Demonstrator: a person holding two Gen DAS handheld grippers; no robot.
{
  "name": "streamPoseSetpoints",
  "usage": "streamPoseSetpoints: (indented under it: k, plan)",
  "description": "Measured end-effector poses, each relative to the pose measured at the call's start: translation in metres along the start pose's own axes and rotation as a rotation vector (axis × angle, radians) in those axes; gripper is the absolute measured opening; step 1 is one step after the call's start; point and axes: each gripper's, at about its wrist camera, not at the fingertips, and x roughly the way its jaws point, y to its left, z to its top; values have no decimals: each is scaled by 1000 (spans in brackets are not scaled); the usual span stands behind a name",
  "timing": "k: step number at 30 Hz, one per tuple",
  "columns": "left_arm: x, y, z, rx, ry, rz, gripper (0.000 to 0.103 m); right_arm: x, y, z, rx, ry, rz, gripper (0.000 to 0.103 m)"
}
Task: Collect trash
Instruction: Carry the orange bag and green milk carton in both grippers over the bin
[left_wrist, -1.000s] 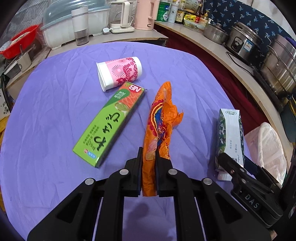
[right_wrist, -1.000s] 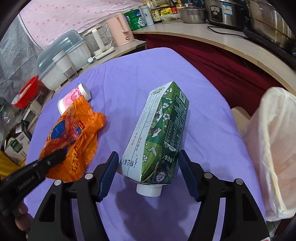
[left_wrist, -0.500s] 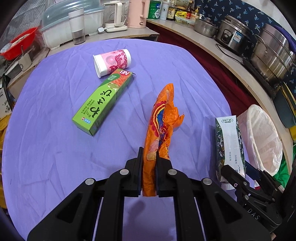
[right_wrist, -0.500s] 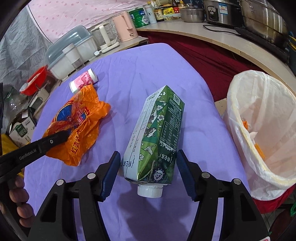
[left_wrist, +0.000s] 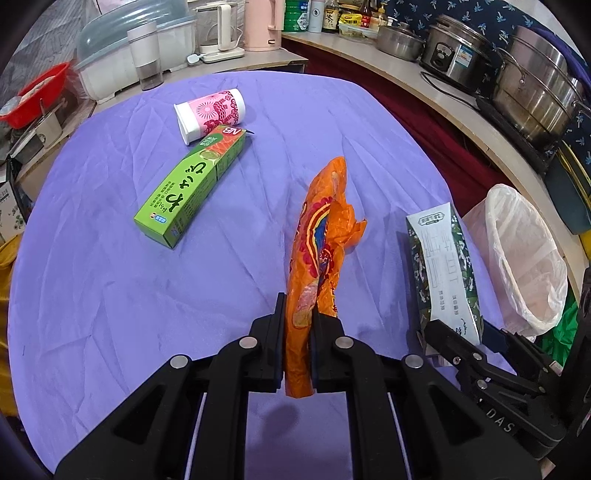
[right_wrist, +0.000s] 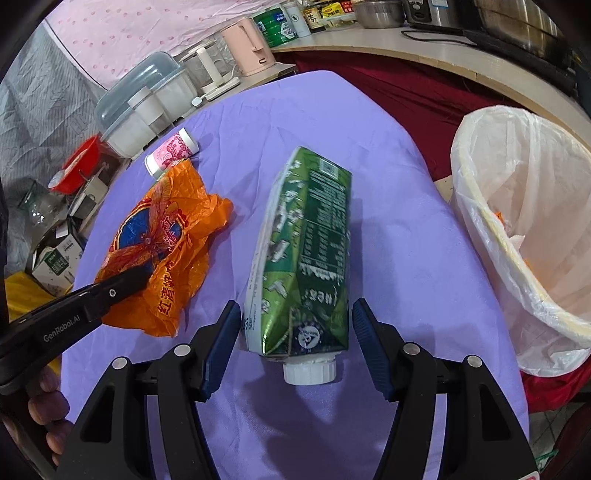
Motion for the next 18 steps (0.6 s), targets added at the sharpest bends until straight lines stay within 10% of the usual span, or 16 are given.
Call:
streamPoseSetpoints:
  k: [18]
  plan:
    - [-37,-22,9,22,-63,-14,9,-60,1,15,-45,-157,-11,49]
